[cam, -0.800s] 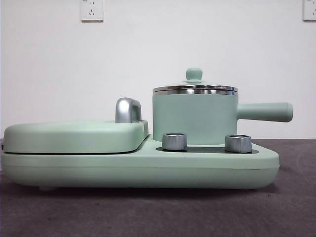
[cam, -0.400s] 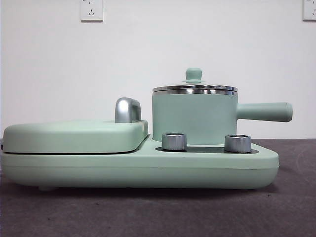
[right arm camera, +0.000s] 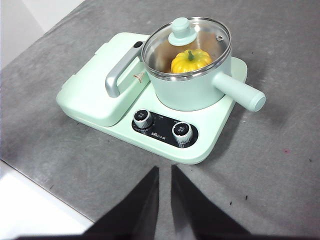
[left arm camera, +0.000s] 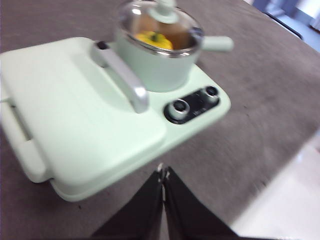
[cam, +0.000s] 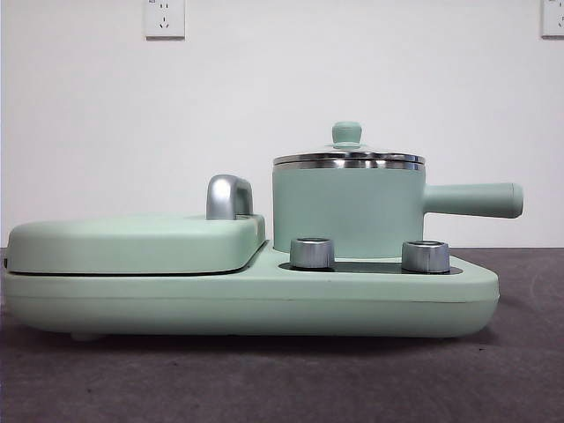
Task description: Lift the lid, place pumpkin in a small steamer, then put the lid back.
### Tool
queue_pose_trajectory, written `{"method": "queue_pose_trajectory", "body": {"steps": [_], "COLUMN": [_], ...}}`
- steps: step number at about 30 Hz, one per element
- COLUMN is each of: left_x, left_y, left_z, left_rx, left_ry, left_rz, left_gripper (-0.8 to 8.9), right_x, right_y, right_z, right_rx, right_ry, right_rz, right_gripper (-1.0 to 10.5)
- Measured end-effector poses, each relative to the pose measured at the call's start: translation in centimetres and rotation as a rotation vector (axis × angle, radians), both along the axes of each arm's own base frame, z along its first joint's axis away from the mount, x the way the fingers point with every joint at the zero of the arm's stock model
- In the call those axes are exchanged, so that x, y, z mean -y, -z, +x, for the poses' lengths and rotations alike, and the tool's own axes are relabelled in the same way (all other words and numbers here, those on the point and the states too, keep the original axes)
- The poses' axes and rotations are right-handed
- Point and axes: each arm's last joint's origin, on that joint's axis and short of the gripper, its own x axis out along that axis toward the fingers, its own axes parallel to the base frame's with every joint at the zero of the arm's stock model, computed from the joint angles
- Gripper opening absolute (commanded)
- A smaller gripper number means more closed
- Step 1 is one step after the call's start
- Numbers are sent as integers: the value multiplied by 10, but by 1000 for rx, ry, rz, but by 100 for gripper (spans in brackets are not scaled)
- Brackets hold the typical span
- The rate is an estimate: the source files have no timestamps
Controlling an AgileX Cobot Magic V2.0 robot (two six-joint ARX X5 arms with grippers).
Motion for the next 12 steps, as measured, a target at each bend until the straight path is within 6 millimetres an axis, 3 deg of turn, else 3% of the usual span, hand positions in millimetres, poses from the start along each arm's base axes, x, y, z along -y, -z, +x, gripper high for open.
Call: {"method": "queue_pose_trajectory", "body": {"steps": [4, 12], "left_x": [-7, -26], "left_y": [25, 105], "left_z": [9, 29], "left_rx": [107, 276], "left_ry": [-153, -446], "left_rz": [-55, -79], "left_gripper": [6, 6], "right_x": [0, 0], "right_y": [0, 0], "right_z": [0, 0], "right_rx": [0, -1], "right_ry": [0, 0], "right_rz": [0, 0], "right_gripper": [35, 35]}}
